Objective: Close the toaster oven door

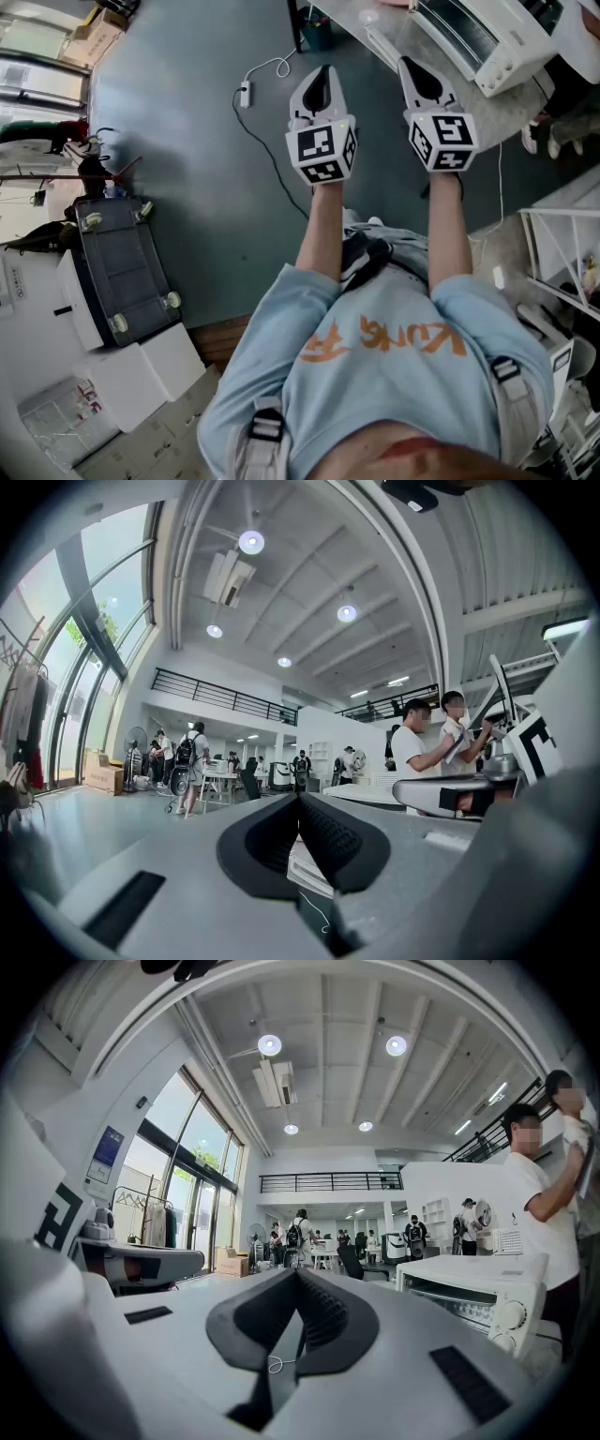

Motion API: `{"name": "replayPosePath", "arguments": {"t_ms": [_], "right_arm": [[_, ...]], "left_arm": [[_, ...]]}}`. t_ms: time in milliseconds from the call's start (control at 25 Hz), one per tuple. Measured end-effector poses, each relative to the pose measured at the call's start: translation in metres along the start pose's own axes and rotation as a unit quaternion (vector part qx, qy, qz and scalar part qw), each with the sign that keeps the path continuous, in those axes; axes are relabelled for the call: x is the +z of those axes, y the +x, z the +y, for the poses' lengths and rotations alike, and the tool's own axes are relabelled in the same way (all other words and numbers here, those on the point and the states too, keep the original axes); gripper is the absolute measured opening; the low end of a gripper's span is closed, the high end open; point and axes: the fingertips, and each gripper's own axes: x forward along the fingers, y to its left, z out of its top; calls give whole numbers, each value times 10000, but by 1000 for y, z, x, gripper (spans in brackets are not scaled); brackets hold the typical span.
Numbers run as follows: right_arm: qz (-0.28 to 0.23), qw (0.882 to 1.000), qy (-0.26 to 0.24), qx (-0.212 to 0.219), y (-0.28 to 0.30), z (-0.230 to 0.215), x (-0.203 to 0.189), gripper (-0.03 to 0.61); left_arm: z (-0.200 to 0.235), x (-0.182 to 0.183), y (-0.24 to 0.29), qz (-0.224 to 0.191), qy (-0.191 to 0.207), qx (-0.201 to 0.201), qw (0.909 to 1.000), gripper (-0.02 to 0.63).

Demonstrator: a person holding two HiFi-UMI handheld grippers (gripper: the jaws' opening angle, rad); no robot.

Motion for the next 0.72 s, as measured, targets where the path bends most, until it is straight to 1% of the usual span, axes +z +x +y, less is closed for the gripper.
{"name": "replayPosePath", "arguments": {"t_ms": [160,280,400,600,720], "right_arm": [[-4,10000,-1,69,-1,6,5,-3],[-128,9998,113,-126,-4,0,14,-3],[-66,9996,95,-262,-4,-6,21,-3],[-229,9991,124,-346,-3,-12,31,-3],[-314,9991,60,-290,4,-13,40,-3]], "left_arm": [[1,4,-6,-31,2,-20,10000,3],[0,10,-7,-102,2,-47,9999,3],[-2,16,-7,-169,12,-76,9998,3],[4,30,-11,-316,83,-49,9995,3],[7,37,-6,-389,109,-18,9992,3]]}}
